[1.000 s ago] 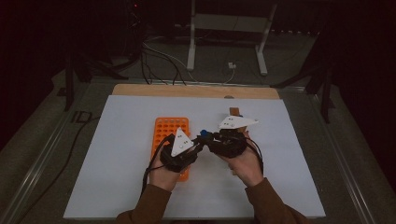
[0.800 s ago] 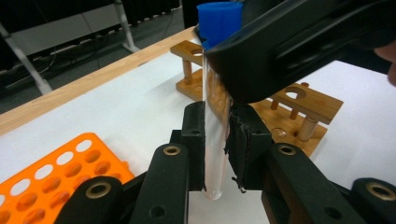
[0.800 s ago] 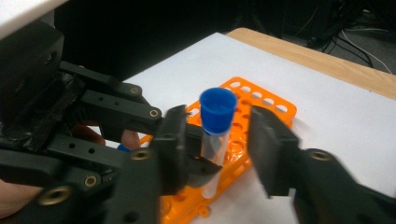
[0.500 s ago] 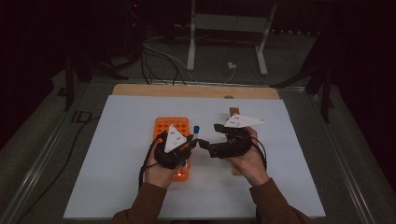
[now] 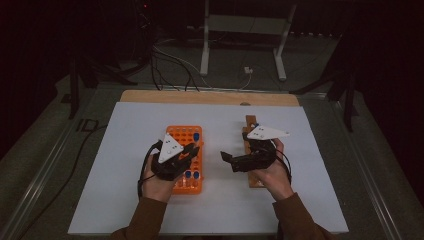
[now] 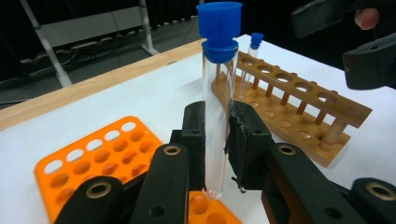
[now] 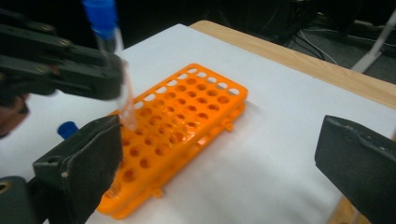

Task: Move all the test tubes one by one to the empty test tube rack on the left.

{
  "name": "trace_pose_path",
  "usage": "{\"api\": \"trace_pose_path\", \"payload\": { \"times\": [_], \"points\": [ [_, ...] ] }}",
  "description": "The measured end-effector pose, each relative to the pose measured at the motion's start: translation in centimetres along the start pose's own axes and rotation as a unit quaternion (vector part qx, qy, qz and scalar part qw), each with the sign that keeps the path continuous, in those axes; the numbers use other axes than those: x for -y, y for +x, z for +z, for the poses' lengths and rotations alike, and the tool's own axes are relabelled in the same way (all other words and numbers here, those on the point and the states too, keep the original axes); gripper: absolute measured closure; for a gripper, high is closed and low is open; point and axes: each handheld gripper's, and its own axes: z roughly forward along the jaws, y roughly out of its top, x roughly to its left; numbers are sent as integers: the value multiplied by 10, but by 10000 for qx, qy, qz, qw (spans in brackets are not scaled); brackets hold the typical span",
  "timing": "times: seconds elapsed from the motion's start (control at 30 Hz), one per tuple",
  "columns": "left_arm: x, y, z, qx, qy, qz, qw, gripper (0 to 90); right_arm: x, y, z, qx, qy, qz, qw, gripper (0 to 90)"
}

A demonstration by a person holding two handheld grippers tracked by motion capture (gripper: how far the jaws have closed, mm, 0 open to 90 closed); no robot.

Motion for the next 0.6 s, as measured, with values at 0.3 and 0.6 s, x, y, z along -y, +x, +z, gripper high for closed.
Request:
{"api": "trace_pose_path", "payload": {
  "times": [0.3,0.6],
  "points": [
    [10,12,-16,-101,-59,-114,9999,775,8,-9,-4,144,33,77,9999,2],
    [24,20,-27,-172,-21,-249,9995,775,14,-15,-7,233,45,147,9996,3]
  ]
}}
